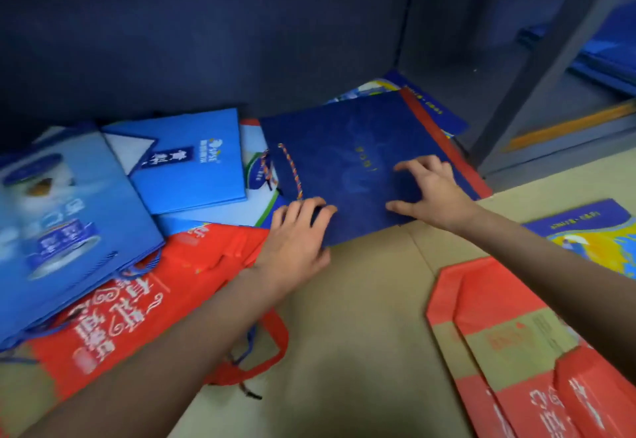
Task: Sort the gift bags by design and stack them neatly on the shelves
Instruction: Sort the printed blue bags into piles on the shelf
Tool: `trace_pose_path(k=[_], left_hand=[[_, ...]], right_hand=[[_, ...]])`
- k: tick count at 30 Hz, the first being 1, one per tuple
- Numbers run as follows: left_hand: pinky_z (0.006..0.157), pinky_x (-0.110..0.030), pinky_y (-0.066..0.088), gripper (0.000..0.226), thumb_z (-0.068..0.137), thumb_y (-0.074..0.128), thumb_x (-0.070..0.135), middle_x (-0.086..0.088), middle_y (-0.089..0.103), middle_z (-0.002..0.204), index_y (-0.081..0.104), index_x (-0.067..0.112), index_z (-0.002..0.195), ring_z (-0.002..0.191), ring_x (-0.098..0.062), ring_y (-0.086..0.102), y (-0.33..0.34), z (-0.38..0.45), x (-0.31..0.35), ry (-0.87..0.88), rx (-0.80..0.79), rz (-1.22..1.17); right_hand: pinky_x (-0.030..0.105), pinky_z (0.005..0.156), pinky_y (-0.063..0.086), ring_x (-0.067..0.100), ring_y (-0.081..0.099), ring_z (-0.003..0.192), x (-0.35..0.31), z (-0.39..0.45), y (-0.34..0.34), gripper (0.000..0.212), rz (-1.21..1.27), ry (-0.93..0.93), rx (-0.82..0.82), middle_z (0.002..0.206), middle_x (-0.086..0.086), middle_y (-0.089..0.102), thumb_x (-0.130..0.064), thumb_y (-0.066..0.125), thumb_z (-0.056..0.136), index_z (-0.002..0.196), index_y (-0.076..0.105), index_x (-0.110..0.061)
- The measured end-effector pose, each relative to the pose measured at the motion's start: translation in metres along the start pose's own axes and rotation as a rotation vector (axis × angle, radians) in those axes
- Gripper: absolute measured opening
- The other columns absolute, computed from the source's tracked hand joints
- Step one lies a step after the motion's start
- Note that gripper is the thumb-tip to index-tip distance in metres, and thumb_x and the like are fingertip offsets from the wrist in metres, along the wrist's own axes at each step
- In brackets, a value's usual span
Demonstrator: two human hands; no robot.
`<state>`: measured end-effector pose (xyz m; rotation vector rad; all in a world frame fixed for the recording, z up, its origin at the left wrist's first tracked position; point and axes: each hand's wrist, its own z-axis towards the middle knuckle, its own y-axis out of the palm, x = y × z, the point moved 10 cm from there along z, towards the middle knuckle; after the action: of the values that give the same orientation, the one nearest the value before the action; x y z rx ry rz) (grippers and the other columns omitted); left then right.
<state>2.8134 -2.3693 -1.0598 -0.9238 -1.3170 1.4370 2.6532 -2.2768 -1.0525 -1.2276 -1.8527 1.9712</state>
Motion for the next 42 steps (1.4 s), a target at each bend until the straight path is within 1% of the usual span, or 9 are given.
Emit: trace_pose_path(k=[5,10,14,18,22,29,33,38,42], left_hand=[[0.095,-0.047,0.038,0.071,0.062,0.062,0.049,-0.011,0.054,0.124,0.049,0.017,0.124,0.114,-0.029,0.052,-0.025,-0.060,-0.092,-0.209,-0.032,0.033],[0.110,-0.041,0.016,0.089,0.075,0.056,0.067,-0.003,0.021,0.148,0.023,0.023,0.145,0.136,-0.025,0.021,-0.034,-0.102,-0.165,-0.516,-0.127,0.008],[0.112,-0.041,0.015,0.083,0.083,0.053,0.059,-0.004,0.009,0.154,0.013,0.026,0.149,0.140,-0.023,0.010,-0.043,-0.098,-0.161,-0.415,-0.121,0.000],[0.112,-0.050,0.015,0.082,0.089,0.054,0.044,-0.012,-0.006,0.156,0.002,0.024,0.149,0.142,-0.035,0.000,-0.040,-0.136,-0.215,-0.648,-0.288,0.094],[0.109,-0.047,0.024,0.074,0.091,0.051,0.044,-0.013,0.012,0.154,0.012,0.019,0.147,0.141,-0.034,0.014,-0.046,-0.157,-0.239,-0.707,-0.327,0.142],[0.104,-0.034,0.034,0.052,0.092,0.052,0.041,-0.007,0.049,0.139,0.044,0.015,0.136,0.128,-0.024,0.043,-0.086,-0.167,-0.249,-0.700,0.056,-0.250],[0.091,-0.029,0.039,0.044,0.093,0.053,0.035,-0.009,0.062,0.124,0.053,0.013,0.130,0.114,-0.027,0.056,-0.117,-0.167,-0.243,-0.710,0.246,-0.306],[0.093,-0.032,0.041,0.040,0.095,0.050,0.032,-0.011,0.064,0.121,0.057,0.010,0.127,0.114,-0.026,0.058,-0.150,-0.152,-0.228,-0.675,0.474,-0.366],[0.096,-0.032,0.039,0.048,0.094,0.043,0.042,-0.012,0.062,0.122,0.057,0.009,0.125,0.115,-0.027,0.056,-0.121,-0.106,-0.177,-0.578,0.315,-0.365]], right_hand=[[0.042,0.108,0.022,0.025,0.019,0.131,-0.098,0.006,0.049,0.087,-0.027,-0.202,-0.146,0.140,0.003,0.026,-0.052,0.075,0.066,0.139,0.035,-0.028],[0.046,0.114,0.005,0.024,0.005,0.138,-0.166,-0.003,0.099,0.099,-0.291,-0.431,-0.226,0.147,0.004,0.013,-0.063,0.070,0.063,0.143,0.025,-0.028],[0.050,0.115,0.005,0.025,0.007,0.139,-0.173,0.001,0.109,0.081,-0.506,-0.492,-0.224,0.150,0.002,0.012,-0.057,0.064,0.073,0.140,0.027,-0.029],[0.047,0.113,0.011,0.024,0.023,0.134,-0.184,0.022,0.096,0.071,-0.492,-0.428,-0.275,0.143,0.001,0.028,-0.051,0.067,0.075,0.134,0.038,-0.025],[0.036,0.102,0.038,0.023,0.050,0.118,-0.211,0.062,0.090,0.059,0.199,-0.116,-0.308,0.127,0.007,0.052,-0.036,0.070,0.079,0.129,0.044,-0.017],[0.038,0.095,0.045,0.031,0.051,0.118,-0.227,0.084,0.125,0.070,0.715,0.356,-0.133,0.132,0.014,0.048,-0.010,0.071,0.079,0.135,0.031,-0.002],[0.042,0.080,0.052,0.034,0.061,0.104,-0.258,0.071,0.108,0.043,1.076,0.350,-0.205,0.119,0.020,0.059,0.010,0.059,0.082,0.123,0.047,0.006],[0.021,0.056,0.055,0.009,0.065,0.056,-0.240,0.062,-0.012,0.021,0.961,0.061,-0.092,0.082,0.008,0.062,0.011,0.050,0.087,0.079,0.052,-0.008],[0.018,0.041,0.050,0.006,0.061,0.041,-0.122,0.030,-0.034,0.016,0.755,0.256,-0.129,0.068,0.008,0.068,0.011,0.047,0.088,0.090,0.055,-0.003]])
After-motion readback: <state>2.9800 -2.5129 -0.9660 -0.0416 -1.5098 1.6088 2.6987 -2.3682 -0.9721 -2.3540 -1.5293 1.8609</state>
